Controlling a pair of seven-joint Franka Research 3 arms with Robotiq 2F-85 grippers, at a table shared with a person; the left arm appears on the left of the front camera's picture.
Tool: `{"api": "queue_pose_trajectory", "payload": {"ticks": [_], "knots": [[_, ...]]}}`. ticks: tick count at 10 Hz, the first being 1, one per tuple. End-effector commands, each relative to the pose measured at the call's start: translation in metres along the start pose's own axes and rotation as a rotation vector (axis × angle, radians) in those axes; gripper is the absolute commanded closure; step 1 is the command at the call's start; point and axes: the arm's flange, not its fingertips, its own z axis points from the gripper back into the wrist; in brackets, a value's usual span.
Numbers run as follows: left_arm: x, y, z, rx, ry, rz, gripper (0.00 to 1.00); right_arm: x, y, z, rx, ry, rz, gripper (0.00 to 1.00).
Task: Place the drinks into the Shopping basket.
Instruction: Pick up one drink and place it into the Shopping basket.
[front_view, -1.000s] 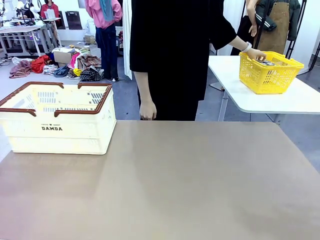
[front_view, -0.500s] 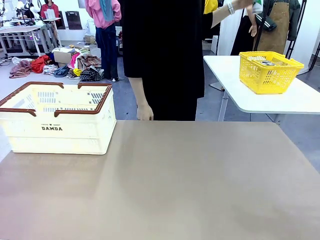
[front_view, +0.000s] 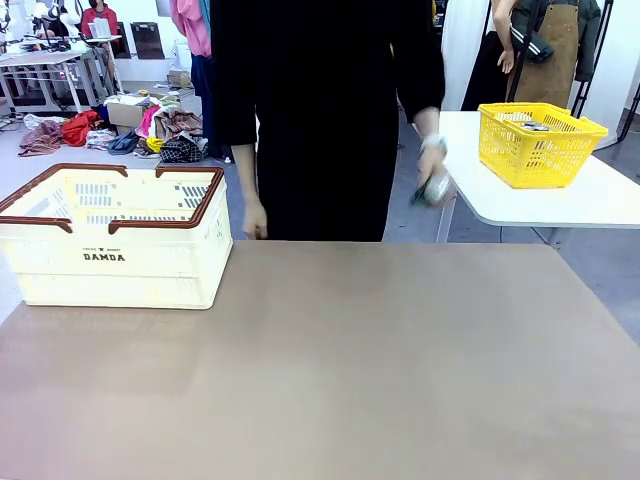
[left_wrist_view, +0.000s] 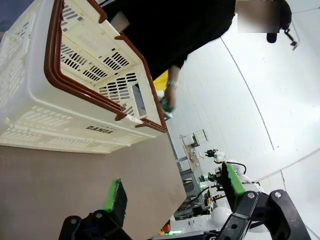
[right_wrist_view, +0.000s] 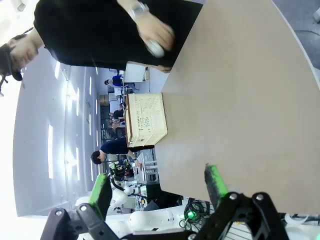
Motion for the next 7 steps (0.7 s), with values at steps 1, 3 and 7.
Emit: {"api": "queue_pose_trajectory", "payload": {"ticks": [1,3,7], "knots": [[0.0000,-0.0014,0.0028,-0.005,0.009,-0.003,0.00,0.0002,0.0031,0.0001,0.016,-0.004,0.009,0.00],[0.0000,-0.0014,0.0028,-0.005,0.009,-0.003,0.00,0.0002,0.0031,0.0001,0.016,-0.004,0.009,0.00],[0.0000,-0.0014,0.0028,-0.005,0.009,-0.003,0.00,0.0002,0.0031,0.0001,0.016,-0.004,0.009,0.00]]}}
